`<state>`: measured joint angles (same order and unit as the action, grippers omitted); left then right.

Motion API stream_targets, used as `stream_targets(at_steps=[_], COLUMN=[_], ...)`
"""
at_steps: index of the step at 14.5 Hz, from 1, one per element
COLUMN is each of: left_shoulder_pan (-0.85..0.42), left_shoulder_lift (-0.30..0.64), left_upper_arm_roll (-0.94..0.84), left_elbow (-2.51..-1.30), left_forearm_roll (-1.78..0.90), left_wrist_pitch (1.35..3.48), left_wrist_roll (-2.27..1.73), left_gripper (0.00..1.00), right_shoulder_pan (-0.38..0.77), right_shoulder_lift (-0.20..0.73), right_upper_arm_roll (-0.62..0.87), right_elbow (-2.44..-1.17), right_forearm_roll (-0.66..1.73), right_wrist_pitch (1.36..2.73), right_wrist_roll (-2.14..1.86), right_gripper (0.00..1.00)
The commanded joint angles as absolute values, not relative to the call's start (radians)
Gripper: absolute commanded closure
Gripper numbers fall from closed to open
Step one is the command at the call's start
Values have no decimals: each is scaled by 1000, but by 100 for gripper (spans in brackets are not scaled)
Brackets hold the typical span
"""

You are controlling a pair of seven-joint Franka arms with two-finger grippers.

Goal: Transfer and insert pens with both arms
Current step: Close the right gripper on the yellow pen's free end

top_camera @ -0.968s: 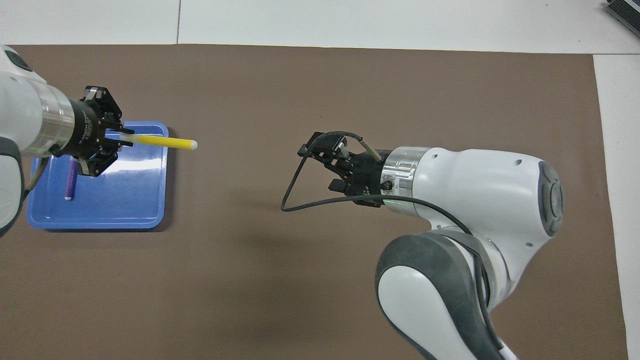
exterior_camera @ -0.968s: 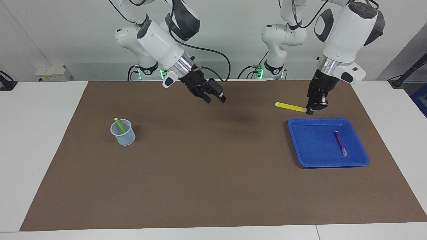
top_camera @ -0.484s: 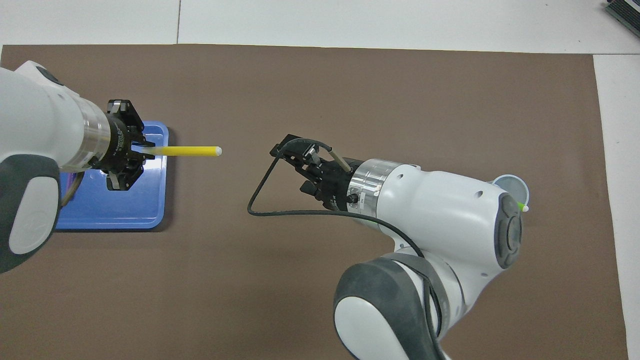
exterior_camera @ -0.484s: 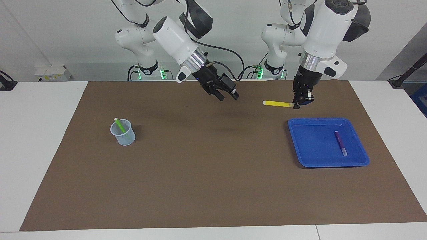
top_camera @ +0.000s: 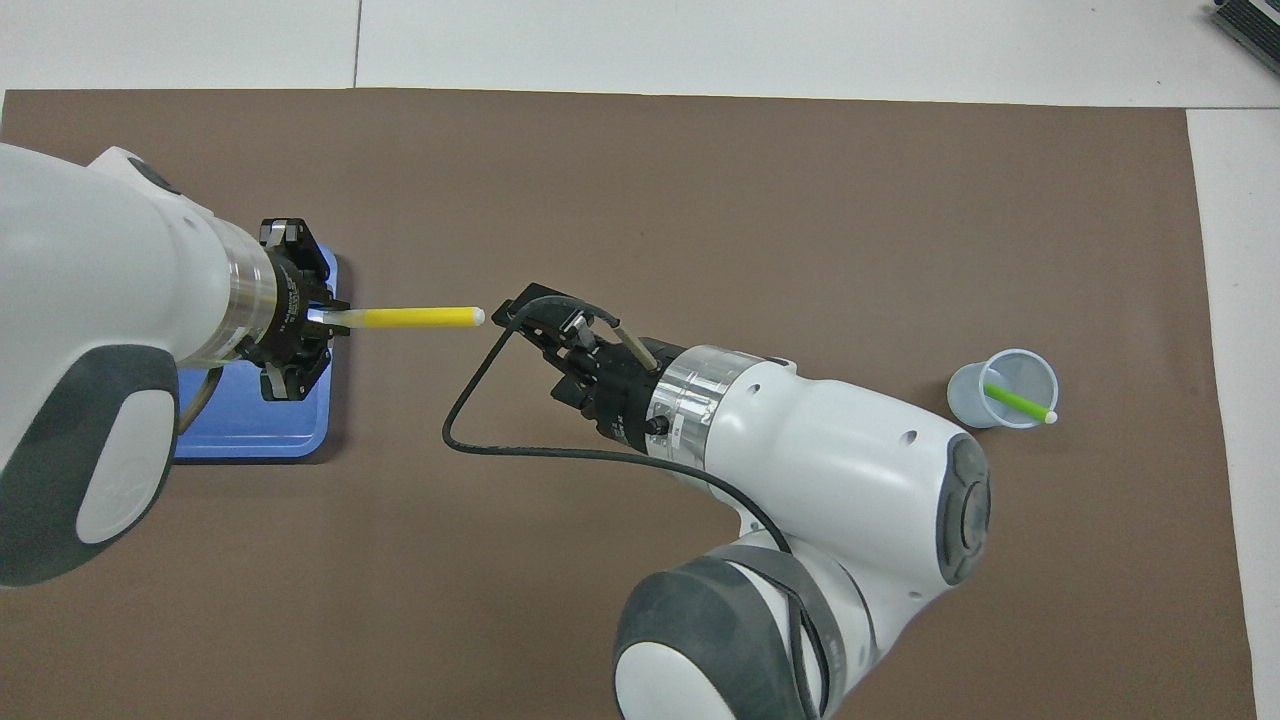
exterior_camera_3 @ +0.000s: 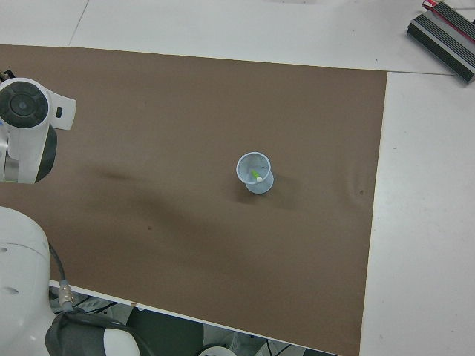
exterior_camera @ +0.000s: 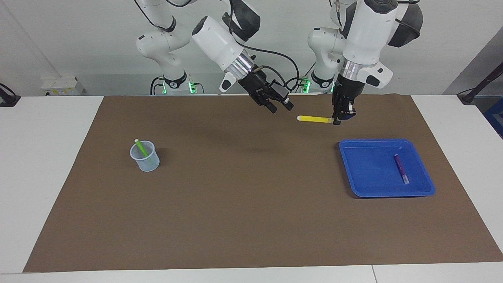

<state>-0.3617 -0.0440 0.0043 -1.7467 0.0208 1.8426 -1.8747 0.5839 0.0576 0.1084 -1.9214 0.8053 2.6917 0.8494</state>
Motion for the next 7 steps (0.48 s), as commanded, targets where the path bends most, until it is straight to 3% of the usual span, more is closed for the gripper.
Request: stream_targets(at_steps=[1, 4, 7], left_shoulder_pan=[-382, -388, -388], left_shoulder_lift=[-74, -74, -74], left_upper_arm_roll=[9, 9, 9], left_elbow=[-1775, -1775, -1775], left_forearm_roll=[43, 43, 43], left_wrist_pitch=[1835, 1835, 1835], left_wrist_roll=[-1913, -1916, -1916], left_gripper=[100, 100, 100], right_shoulder_pan=[598, 632, 635], right_shoulder_lift=[121, 139, 169], right_upper_arm_roll=[107, 107, 107], right_elbow=[-1846, -1824, -1815], right_forearm_roll=[831, 831, 825], right_wrist_pitch=[2707, 2773, 2806], right_wrist_roll=[857, 897, 888], right_gripper=[0, 0, 8])
